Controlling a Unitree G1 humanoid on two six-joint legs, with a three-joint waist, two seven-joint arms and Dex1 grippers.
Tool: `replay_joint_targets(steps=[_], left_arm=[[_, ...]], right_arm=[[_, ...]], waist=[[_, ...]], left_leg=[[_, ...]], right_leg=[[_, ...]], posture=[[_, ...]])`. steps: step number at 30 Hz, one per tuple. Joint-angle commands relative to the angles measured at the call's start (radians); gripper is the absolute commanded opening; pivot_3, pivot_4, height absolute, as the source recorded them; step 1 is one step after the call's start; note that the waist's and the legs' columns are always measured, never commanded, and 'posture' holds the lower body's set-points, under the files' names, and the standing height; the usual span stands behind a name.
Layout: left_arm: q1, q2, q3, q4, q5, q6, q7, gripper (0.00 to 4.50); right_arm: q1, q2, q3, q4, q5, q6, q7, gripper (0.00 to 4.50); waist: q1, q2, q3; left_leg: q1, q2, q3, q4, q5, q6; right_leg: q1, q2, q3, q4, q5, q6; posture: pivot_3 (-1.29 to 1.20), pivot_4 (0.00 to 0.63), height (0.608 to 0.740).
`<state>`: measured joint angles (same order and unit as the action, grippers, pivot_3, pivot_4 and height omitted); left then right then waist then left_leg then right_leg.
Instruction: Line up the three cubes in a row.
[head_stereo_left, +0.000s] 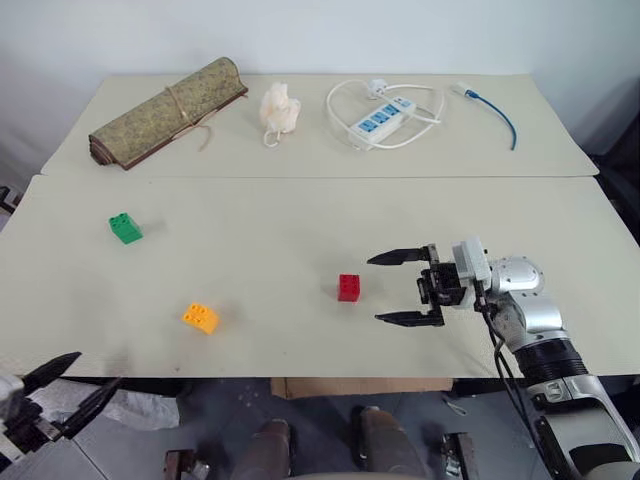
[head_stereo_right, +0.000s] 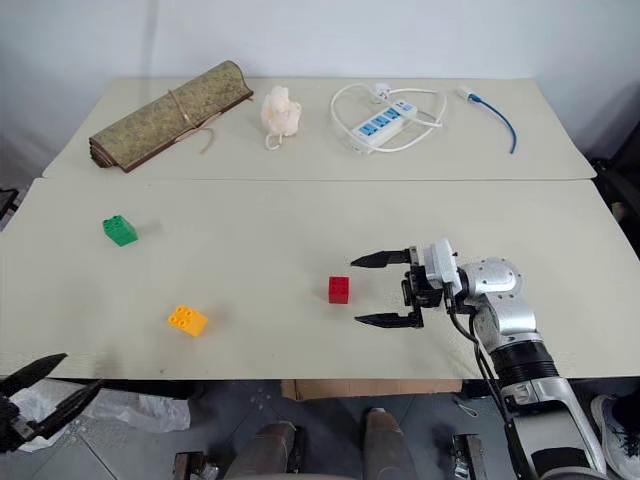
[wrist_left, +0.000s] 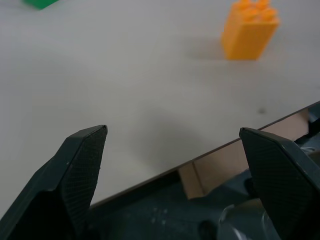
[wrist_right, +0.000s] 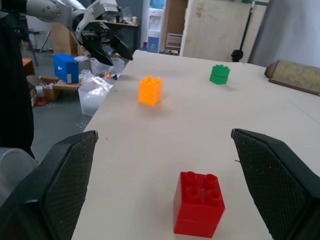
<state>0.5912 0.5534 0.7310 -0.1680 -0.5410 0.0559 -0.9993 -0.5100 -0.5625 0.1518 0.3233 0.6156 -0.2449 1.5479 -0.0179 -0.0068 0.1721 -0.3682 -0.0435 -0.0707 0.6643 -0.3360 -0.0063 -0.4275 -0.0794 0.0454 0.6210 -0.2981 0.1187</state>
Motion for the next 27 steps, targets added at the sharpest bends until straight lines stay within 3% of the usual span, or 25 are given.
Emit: replay_joint_targets(steps=[1, 4, 7, 13, 19, 22, 27], left_arm=[[0.006, -0.053, -0.069, -0.136, 0.012, -0.020, 0.058, 4.50], [-0.042, -0.106, -0.163, -0.172, 0.087, -0.054, 0.138, 4.50], [-0.081, -0.152, -0.167, -0.186, 0.035, -0.043, 0.197, 4.50], [-0.048, -0.193, 0.019, -0.128, -0.096, -0.029, 0.298, 4.50], [-0.013, -0.264, 0.157, 0.041, -0.072, -0.134, 0.395, 4.50], [-0.016, -0.292, 0.170, 0.073, -0.053, -0.166, 0.451, 4.50], [-0.137, -0.317, 0.108, -0.051, -0.078, -0.120, 0.616, 4.50]], right_arm=[[0.011, -0.020, 0.009, -0.017, 0.038, -0.044, 0.067, 4.48], [0.029, -0.055, 0.044, -0.038, 0.058, -0.057, 0.067, 4.48], [0.032, -0.080, 0.052, -0.044, 0.069, -0.045, 0.067, 4.48], [0.032, -0.076, 0.030, -0.053, 0.086, -0.027, 0.067, 4.48], [0.027, -0.004, -0.039, -0.084, 0.094, 0.002, 0.012, 4.48], [0.036, 0.038, -0.077, -0.102, 0.092, 0.005, -0.010, 4.48], [0.030, 0.075, -0.117, -0.115, 0.068, 0.017, -0.037, 4.48]], waist=[[0.000, 0.000, 0.000], [0.002, 0.000, 0.000], [0.000, 0.000, 0.000], [-0.011, 0.000, 0.000], [-0.006, 0.000, 0.000], [-0.004, -0.001, 0.000], [0.024, -0.002, -0.001]], left_leg=[[0.000, 0.000, 0.000, 0.000, 0.000, 0.000], [0.000, 0.000, 0.000, 0.000, 0.000, 0.000], [0.000, 0.000, 0.000, 0.000, 0.000, -0.001], [0.001, 0.002, 0.001, 0.000, 0.000, -0.002], [0.001, 0.001, 0.001, 0.001, -0.001, -0.001], [0.001, 0.001, 0.001, 0.001, -0.001, -0.001], [0.001, 0.001, 0.000, 0.002, -0.001, -0.001]], right_leg=[[0.000, 0.000, 0.000, 0.000, 0.000, 0.000], [0.000, 0.001, 0.000, 0.000, 0.000, 0.000], [-0.001, 0.002, -0.001, 0.001, 0.000, 0.000], [-0.001, 0.003, -0.001, 0.001, 0.000, 0.000], [0.000, 0.003, -0.002, 0.001, 0.000, 0.000], [0.000, 0.003, -0.003, 0.000, 0.000, 0.000], [0.001, 0.002, -0.003, 0.001, 0.000, 0.000]], posture=[[0.00, 0.150, 0.740], [0.00, 0.150, 0.740], [0.00, 0.150, 0.740], [0.00, 0.150, 0.740], [0.00, 0.150, 0.740], [0.00, 0.150, 0.740], [0.00, 0.150, 0.740]])
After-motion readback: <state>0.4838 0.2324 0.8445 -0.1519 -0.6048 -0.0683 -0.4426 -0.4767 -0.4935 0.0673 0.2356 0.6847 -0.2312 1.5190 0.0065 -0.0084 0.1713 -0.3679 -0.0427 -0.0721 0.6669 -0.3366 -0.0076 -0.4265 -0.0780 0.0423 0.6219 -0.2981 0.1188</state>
